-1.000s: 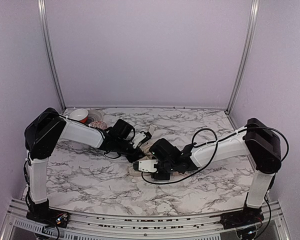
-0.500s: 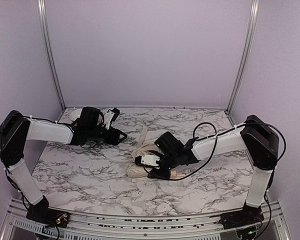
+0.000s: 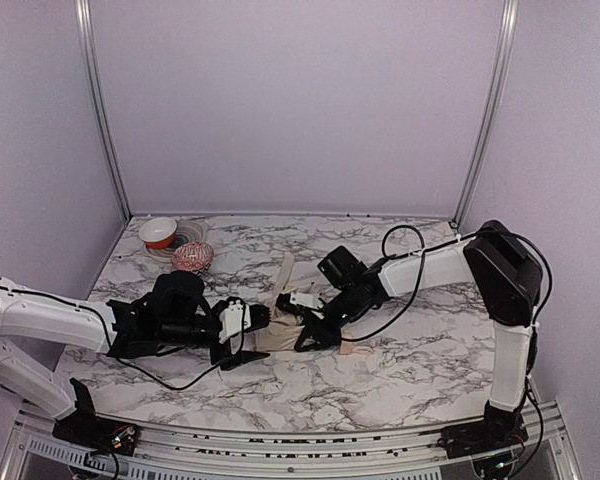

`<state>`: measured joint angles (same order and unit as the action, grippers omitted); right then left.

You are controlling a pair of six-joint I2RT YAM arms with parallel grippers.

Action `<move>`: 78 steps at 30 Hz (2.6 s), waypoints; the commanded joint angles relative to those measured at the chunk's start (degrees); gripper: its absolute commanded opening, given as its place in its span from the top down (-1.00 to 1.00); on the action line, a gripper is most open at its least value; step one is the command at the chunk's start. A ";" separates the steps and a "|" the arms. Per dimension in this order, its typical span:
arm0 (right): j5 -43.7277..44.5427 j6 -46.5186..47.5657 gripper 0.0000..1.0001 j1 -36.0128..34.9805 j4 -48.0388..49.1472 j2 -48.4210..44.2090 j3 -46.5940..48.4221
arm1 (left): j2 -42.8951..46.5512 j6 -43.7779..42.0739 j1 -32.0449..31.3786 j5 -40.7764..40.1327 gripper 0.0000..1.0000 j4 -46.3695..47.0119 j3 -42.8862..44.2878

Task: Put away the umbrella

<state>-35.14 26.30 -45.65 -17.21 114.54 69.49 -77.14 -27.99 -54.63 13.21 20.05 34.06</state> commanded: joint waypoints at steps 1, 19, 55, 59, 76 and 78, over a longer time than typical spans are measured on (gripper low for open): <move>-10.57 -1.96 0.45 0.46 -11.49 5.04 0.80 | -2.98 -9.78 -3.02 -6.37 -0.57 -0.65 0.37; -20.36 0.04 0.41 1.00 -14.13 7.76 3.77 | -22.44 -3.62 -1.65 0.01 0.42 -10.64 14.28; 45.64 21.96 -0.99 -13.85 30.55 -17.41 -20.79 | -40.40 18.13 12.79 33.38 0.92 -39.79 30.61; 45.68 24.43 -0.99 -13.85 29.92 -14.88 -19.60 | -41.09 17.04 12.84 33.73 0.92 -41.35 31.22; 48.25 27.29 -0.04 -12.05 24.71 -7.98 -15.36 | -42.68 12.41 13.11 37.72 0.82 -46.29 33.94; 46.70 26.19 0.11 -12.01 22.68 -8.61 -15.35 | -41.60 12.20 13.70 37.66 0.46 -45.89 34.19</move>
<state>11.27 52.47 -58.96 9.72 105.89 52.64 -116.22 -16.01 -40.60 52.29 -14.41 70.41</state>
